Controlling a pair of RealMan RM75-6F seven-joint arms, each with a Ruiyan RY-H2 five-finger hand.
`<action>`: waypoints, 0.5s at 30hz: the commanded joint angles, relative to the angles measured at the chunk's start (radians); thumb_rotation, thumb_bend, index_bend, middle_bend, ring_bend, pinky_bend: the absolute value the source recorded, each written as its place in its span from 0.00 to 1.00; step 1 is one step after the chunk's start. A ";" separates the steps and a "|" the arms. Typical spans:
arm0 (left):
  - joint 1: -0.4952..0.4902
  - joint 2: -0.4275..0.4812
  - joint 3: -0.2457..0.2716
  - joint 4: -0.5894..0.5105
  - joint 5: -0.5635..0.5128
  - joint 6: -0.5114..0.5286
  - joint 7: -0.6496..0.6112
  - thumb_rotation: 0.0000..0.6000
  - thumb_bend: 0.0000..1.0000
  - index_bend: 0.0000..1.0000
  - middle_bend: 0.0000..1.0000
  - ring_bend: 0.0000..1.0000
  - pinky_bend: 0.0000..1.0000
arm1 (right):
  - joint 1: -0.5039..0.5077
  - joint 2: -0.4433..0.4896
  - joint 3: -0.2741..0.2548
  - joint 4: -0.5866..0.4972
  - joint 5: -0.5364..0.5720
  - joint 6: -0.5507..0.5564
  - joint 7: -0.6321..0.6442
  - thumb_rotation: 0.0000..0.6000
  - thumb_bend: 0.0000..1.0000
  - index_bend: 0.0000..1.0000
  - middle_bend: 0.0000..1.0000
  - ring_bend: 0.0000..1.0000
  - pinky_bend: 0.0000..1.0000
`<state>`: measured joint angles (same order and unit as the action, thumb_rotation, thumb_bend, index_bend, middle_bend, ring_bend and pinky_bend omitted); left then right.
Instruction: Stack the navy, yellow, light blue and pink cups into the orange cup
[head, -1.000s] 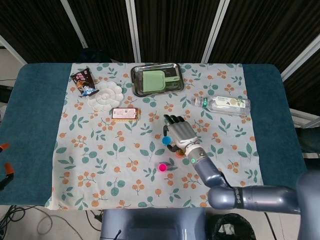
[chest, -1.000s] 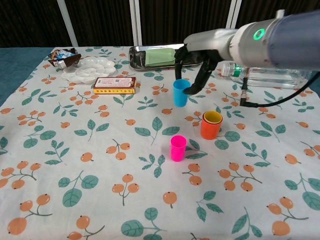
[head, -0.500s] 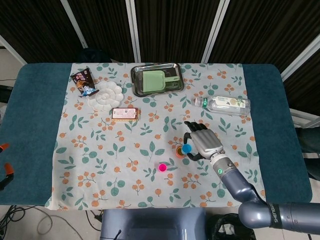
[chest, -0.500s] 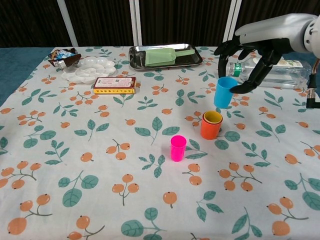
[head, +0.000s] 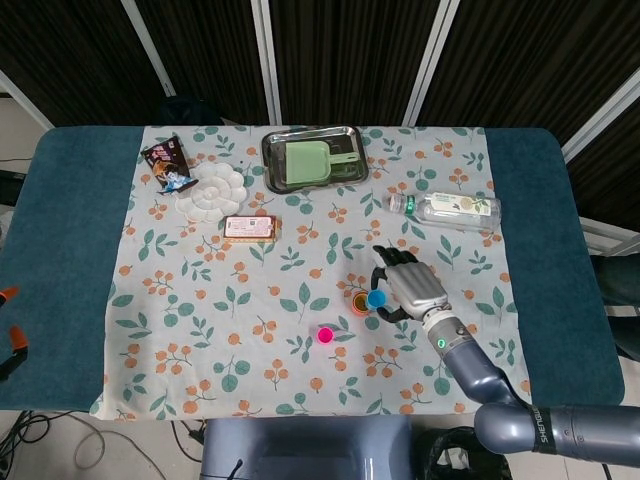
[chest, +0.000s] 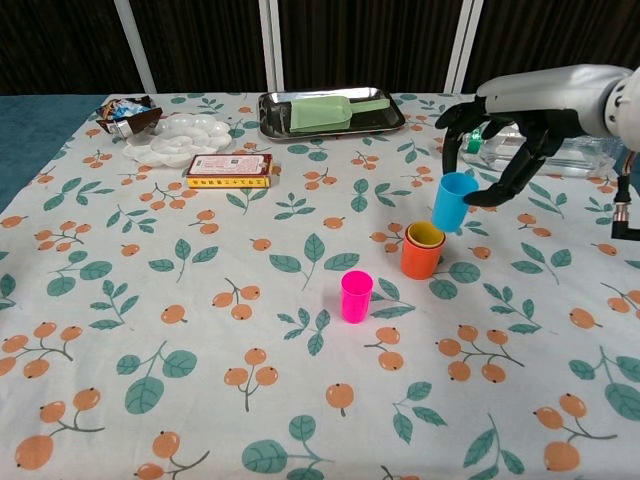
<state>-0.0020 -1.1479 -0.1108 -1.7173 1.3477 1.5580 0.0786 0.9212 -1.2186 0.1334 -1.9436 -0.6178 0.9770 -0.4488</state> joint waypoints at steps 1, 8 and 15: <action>0.000 0.000 0.001 0.001 0.001 -0.001 0.002 1.00 0.61 0.21 0.08 0.00 0.00 | 0.002 -0.014 -0.002 0.016 0.003 -0.007 0.004 1.00 0.46 0.51 0.00 0.04 0.11; 0.000 -0.001 0.002 0.000 0.000 -0.002 0.002 1.00 0.61 0.21 0.08 0.00 0.00 | 0.008 -0.037 -0.001 0.035 0.003 -0.018 0.008 1.00 0.46 0.51 0.00 0.04 0.11; -0.001 -0.001 0.002 0.000 0.001 -0.003 0.002 1.00 0.61 0.21 0.08 0.00 0.00 | 0.016 -0.056 0.002 0.051 0.011 -0.024 0.009 1.00 0.46 0.51 0.00 0.04 0.11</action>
<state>-0.0027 -1.1490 -0.1091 -1.7173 1.3484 1.5556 0.0805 0.9360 -1.2730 0.1351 -1.8941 -0.6088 0.9539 -0.4402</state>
